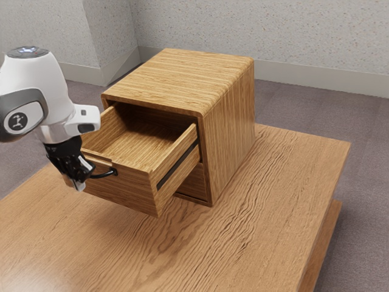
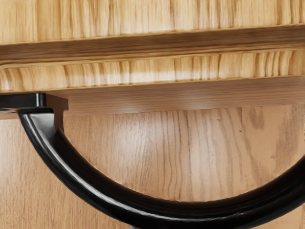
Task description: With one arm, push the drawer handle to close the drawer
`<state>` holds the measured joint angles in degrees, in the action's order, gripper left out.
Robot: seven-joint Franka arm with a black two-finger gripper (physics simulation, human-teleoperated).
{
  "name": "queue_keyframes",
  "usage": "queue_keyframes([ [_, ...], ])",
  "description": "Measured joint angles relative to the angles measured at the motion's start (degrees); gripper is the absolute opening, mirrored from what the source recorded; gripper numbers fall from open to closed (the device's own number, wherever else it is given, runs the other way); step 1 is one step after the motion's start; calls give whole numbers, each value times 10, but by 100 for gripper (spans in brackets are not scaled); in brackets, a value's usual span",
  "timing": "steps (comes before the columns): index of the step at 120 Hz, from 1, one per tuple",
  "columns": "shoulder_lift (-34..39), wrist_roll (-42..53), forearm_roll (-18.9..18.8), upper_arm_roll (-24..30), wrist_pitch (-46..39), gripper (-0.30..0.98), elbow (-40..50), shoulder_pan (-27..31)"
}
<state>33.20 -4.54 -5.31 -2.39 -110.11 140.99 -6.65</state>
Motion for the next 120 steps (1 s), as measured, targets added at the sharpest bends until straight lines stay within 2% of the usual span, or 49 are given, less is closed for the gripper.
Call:
queue_keyframes([
  [38,-49,6,-9,4,-47,-10,-45,0],
  [60,-103,12,-14,5,-61,-10,-86,0],
  [120,-219,24,-11,5,-73,-10,-198,0],
])
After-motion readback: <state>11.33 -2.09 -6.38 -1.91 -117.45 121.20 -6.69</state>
